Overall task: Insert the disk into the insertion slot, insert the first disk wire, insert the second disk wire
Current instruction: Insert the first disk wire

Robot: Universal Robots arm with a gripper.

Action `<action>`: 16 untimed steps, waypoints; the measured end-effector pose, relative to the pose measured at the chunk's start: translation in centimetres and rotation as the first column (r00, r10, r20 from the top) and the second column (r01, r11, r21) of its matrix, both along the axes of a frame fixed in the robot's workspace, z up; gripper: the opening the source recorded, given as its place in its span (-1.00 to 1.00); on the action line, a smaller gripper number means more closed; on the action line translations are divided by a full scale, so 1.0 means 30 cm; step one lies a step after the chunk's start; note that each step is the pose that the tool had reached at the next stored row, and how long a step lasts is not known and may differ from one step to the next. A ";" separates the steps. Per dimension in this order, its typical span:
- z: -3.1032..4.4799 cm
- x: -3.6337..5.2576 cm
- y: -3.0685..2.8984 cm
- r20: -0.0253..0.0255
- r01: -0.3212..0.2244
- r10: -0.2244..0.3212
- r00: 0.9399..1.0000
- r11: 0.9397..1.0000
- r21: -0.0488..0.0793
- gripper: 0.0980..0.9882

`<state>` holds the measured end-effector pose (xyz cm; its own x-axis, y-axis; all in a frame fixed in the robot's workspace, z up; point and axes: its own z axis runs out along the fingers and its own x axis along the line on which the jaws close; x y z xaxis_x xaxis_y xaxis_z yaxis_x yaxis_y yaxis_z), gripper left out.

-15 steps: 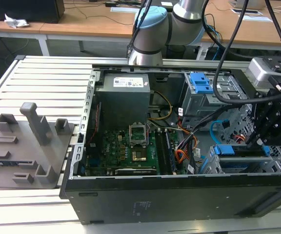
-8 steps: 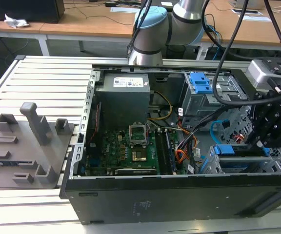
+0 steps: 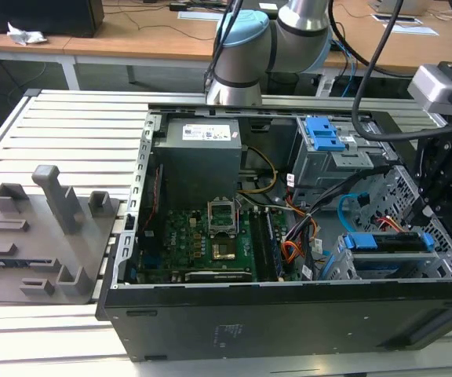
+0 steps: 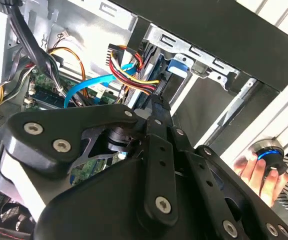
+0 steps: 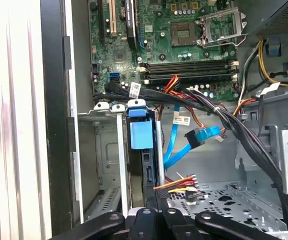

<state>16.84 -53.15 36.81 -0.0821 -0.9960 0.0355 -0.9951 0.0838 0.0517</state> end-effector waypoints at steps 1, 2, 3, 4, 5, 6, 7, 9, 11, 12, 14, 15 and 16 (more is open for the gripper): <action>0.008 0.000 0.000 0.000 0.000 0.000 1.000 1.000 0.000 -0.98; 0.008 0.000 0.000 0.000 0.000 0.000 1.000 1.000 0.000 -0.98; 0.008 0.000 0.000 0.000 0.000 0.000 1.000 1.000 0.000 -0.98; 0.008 0.000 0.000 0.000 0.000 0.000 1.000 1.000 0.000 -0.98; 0.009 -0.009 0.000 0.000 0.000 0.000 1.000 1.000 0.000 -0.98; 0.008 -0.016 0.000 0.000 0.000 0.000 1.000 1.000 0.000 -0.98; 0.008 -0.022 0.000 0.000 0.000 0.000 1.000 1.000 0.000 -0.98; 0.008 -0.029 0.000 0.000 0.000 0.000 1.000 1.000 0.000 -0.98; 0.008 -0.037 0.000 0.000 0.000 0.000 1.000 1.000 0.000 -0.98; 0.008 -0.039 0.000 0.000 0.000 0.000 1.000 1.000 0.000 -0.98; 0.008 -0.053 0.000 0.000 0.000 0.000 1.000 1.000 0.000 -0.98; 0.008 -0.057 0.000 0.000 0.000 0.000 1.000 1.000 0.000 -0.98; 0.008 -0.059 0.000 0.000 0.000 0.000 1.000 1.000 0.000 -0.98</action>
<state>15.08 -53.15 37.05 -0.0821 -0.9960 0.0355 -0.9951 0.0838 0.0518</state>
